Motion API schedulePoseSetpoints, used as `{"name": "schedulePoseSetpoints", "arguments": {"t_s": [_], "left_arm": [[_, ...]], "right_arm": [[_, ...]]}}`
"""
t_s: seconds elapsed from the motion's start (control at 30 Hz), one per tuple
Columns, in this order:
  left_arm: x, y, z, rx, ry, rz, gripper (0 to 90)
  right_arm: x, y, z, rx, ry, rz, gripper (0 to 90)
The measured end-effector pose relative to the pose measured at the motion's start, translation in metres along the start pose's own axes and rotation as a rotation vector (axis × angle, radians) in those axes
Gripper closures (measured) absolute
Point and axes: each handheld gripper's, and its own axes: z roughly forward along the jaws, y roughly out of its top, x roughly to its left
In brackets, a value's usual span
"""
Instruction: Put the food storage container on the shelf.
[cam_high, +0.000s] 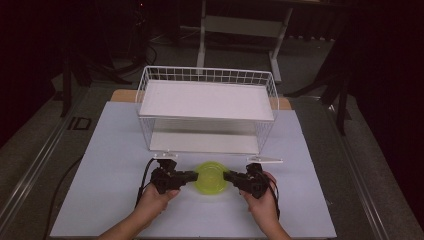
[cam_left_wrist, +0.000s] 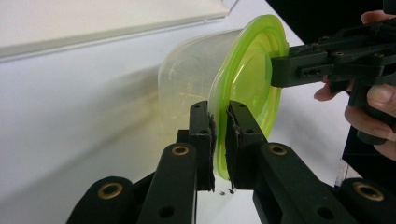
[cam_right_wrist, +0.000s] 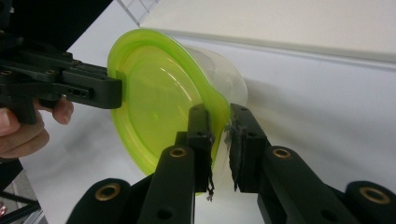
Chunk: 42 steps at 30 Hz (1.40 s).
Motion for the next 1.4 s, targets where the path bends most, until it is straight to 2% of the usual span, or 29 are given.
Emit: {"name": "schedulePoseSetpoints", "arguments": {"t_s": [0.17, 0.33, 0.53, 0.63, 0.73, 0.8, 0.87, 1.17, 1.4], "left_arm": [[0.004, 0.007, -0.005, -0.025, -0.013, -0.017, 82.9], [0.005, 0.016, -0.007, -0.050, 0.011, -0.006, 82.9], [0.014, 0.029, -0.006, -0.108, 0.021, -0.026, 82.7], [0.020, 0.034, -0.006, -0.136, 0.013, -0.036, 82.6], [0.027, 0.037, -0.004, -0.157, -0.001, -0.063, 82.6], [0.029, 0.038, -0.002, -0.168, 0.005, -0.065, 82.5], [0.031, 0.040, 0.000, -0.172, 0.015, -0.046, 82.5], [0.044, 0.047, 0.011, -0.186, 0.032, -0.076, 82.4], [0.051, 0.052, 0.021, -0.200, 0.047, -0.099, 82.2]], "right_arm": [[0.003, 0.009, -0.001, -0.029, -0.001, -0.012, 80.0], [0.005, 0.018, 0.002, -0.064, -0.019, -0.016, 79.9], [0.001, 0.032, 0.010, -0.108, -0.030, 0.007, 79.7], [-0.001, 0.039, 0.013, -0.132, -0.025, 0.018, 79.7], [-0.002, 0.044, 0.016, -0.149, -0.032, 0.017, 79.7], [-0.002, 0.046, 0.019, -0.165, -0.045, 0.013, 79.7], [-0.004, 0.047, 0.021, -0.177, -0.058, 0.006, 79.6], [-0.017, 0.053, 0.036, -0.186, -0.061, 0.048, 79.5], [-0.024, 0.058, 0.043, -0.187, -0.086, 0.064, 79.4]]}}
